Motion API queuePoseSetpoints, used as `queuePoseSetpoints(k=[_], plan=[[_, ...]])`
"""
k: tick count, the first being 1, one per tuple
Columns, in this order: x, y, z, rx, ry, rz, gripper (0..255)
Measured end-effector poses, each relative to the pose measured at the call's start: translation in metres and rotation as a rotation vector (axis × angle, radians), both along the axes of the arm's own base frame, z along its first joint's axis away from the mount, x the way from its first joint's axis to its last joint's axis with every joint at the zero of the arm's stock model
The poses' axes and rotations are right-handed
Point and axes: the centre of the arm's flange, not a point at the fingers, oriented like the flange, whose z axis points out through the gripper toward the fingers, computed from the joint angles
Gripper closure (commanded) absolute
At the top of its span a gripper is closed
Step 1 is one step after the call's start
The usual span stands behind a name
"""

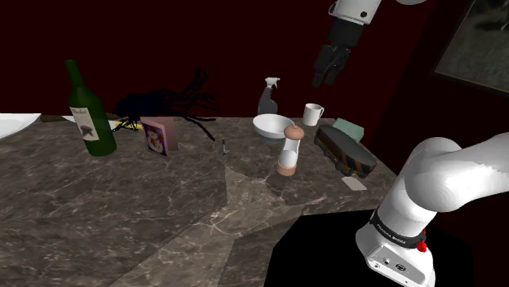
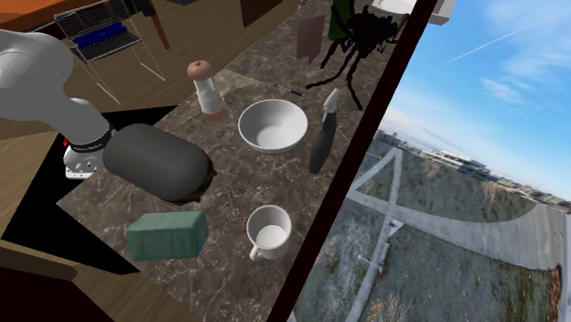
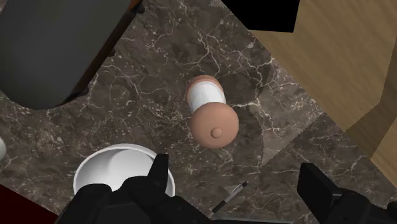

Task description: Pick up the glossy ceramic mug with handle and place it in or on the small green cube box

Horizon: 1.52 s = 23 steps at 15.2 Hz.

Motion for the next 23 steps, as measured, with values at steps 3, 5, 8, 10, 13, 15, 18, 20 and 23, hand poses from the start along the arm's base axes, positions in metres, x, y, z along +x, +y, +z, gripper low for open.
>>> queuePoseSetpoints(k=[3,5,8,10,13,15,18,20,23], plan=[[0.009,-0.011,-0.009,-0.004,0.003,-0.004,0],[0.019,-0.026,-0.021,-0.01,0.009,-0.009,0],[0.039,-0.057,-0.04,-0.02,0.017,-0.018,0],[0.049,-0.075,-0.051,-0.027,0.022,-0.023,0],[0.064,-0.107,-0.069,-0.037,0.03,-0.031,0],[0.075,-0.123,-0.08,-0.043,0.035,-0.037,0],[0.091,-0.153,-0.1,-0.053,0.043,-0.045,0],[0.103,-0.175,-0.112,-0.06,0.049,-0.051,0],[0.117,-0.202,-0.128,-0.07,0.057,-0.059,0]])
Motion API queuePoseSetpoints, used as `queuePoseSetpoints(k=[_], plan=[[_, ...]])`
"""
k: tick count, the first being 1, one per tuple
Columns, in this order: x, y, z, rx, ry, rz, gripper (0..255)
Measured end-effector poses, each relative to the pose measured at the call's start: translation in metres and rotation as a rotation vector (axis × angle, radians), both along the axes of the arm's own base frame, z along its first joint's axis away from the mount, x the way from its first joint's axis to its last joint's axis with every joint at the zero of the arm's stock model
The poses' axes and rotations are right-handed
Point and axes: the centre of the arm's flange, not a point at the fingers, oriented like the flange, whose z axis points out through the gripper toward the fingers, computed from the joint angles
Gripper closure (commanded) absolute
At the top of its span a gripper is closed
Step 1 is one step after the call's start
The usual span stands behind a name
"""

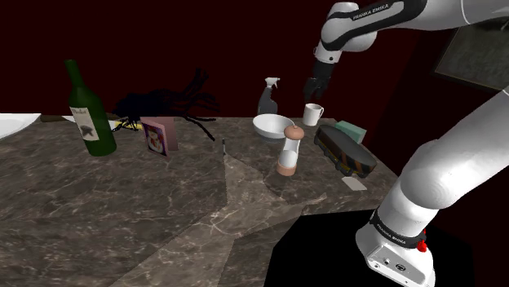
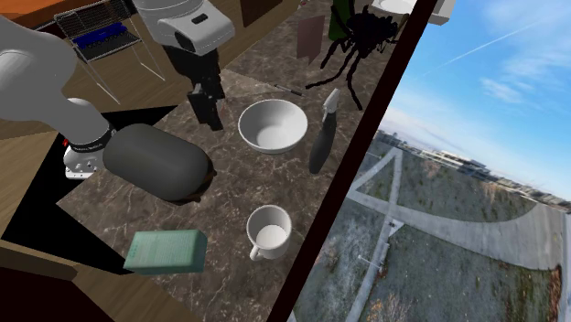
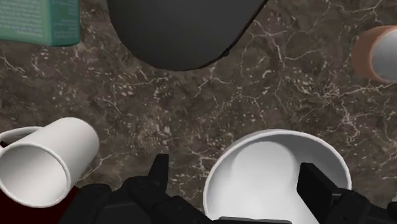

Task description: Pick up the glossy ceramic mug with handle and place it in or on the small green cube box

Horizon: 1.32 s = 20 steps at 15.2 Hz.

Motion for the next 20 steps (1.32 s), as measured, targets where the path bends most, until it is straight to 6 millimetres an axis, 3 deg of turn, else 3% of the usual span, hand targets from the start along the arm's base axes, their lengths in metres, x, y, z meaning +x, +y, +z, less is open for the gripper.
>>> queuePoseSetpoints(k=[15,20], plan=[[0.077,-0.157,-0.088,-0.052,0.04,-0.042,0],[0.081,-0.169,-0.116,-0.055,0.043,-0.044,0]])
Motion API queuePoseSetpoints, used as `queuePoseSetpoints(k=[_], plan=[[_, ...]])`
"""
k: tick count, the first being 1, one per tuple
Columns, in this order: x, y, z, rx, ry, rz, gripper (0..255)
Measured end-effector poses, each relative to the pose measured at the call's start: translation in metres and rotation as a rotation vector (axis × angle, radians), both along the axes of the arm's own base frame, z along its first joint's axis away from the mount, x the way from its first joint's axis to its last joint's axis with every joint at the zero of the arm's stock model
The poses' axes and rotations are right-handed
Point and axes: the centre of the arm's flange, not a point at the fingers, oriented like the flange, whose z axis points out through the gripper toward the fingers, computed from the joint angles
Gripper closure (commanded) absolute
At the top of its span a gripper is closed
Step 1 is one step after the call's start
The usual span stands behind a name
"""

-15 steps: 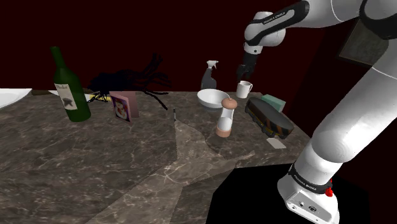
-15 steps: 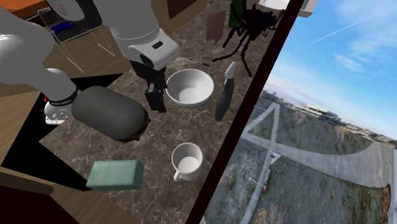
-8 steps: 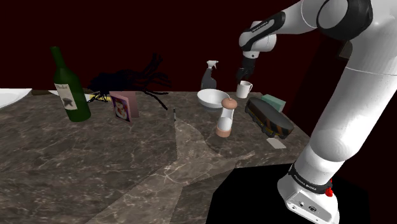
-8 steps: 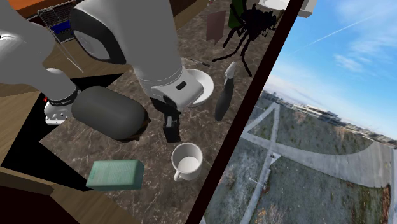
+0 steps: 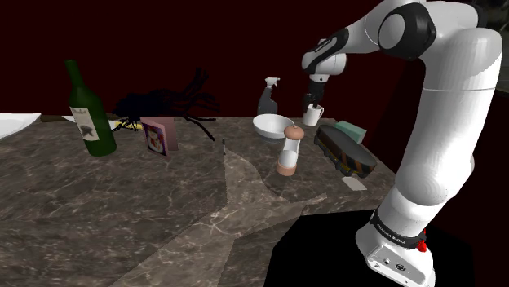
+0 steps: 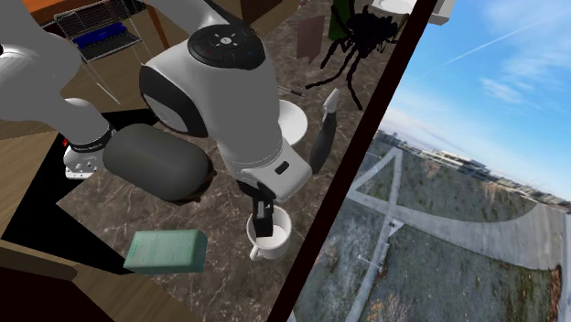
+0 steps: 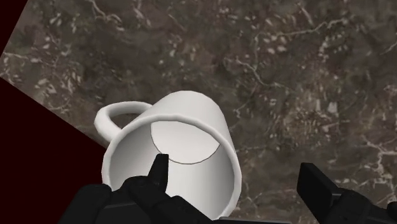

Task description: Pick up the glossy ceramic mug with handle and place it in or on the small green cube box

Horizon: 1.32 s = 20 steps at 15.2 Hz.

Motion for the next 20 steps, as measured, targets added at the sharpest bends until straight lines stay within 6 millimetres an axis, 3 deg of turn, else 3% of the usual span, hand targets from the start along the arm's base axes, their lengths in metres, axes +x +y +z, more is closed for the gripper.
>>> queuePoseSetpoints(k=[4,10,11,20], plan=[[0.002,-0.001,-0.018,0.0,0.0,0.0,0],[0.001,-0.001,-0.019,0.0,0.0,0.0,0],[0.001,-0.001,-0.019,0.0,0.0,0.0,255],[0.001,-0.001,-0.019,0.0,0.0,0.0,255]])
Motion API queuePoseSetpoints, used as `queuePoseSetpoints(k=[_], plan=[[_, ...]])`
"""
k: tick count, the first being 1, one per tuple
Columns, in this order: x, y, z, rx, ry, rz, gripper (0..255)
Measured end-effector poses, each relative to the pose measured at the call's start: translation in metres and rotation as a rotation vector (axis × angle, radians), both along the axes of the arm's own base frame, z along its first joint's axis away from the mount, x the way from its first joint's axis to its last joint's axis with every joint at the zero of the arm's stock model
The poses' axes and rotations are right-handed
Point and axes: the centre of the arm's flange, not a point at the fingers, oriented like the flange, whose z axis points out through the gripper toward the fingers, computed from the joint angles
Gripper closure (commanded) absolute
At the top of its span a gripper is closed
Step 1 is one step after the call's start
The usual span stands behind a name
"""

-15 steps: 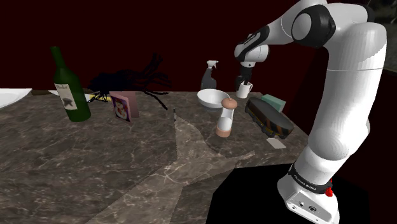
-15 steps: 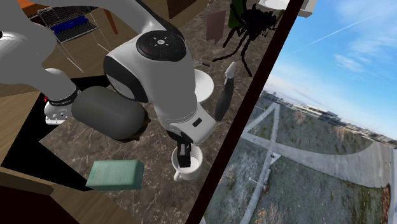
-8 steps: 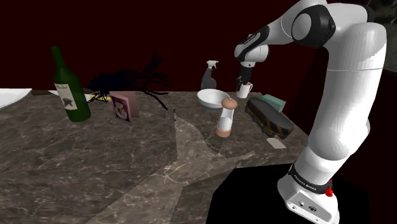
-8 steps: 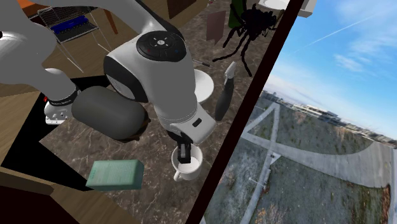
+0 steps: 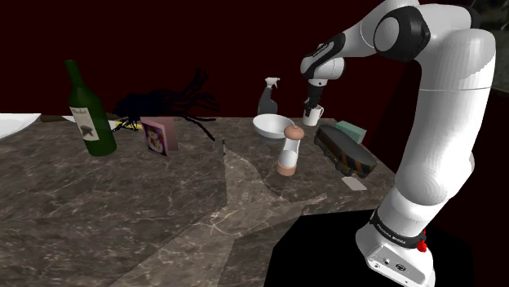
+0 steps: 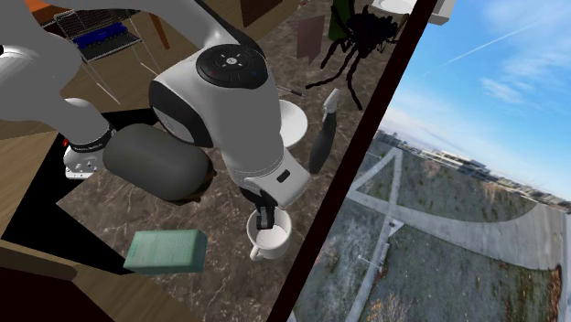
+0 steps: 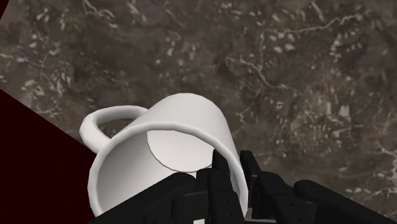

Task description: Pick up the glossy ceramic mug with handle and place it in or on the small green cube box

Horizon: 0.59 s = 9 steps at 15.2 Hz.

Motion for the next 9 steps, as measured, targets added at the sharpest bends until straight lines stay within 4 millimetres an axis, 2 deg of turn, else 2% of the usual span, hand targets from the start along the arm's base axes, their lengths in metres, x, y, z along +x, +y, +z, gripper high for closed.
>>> queuePoseSetpoints(k=[2,9], plan=[[0.0,0.0,0.002,0.0,0.0,0.0,255],[0.001,0.0,0.036,0.0,0.0,0.0,255]])
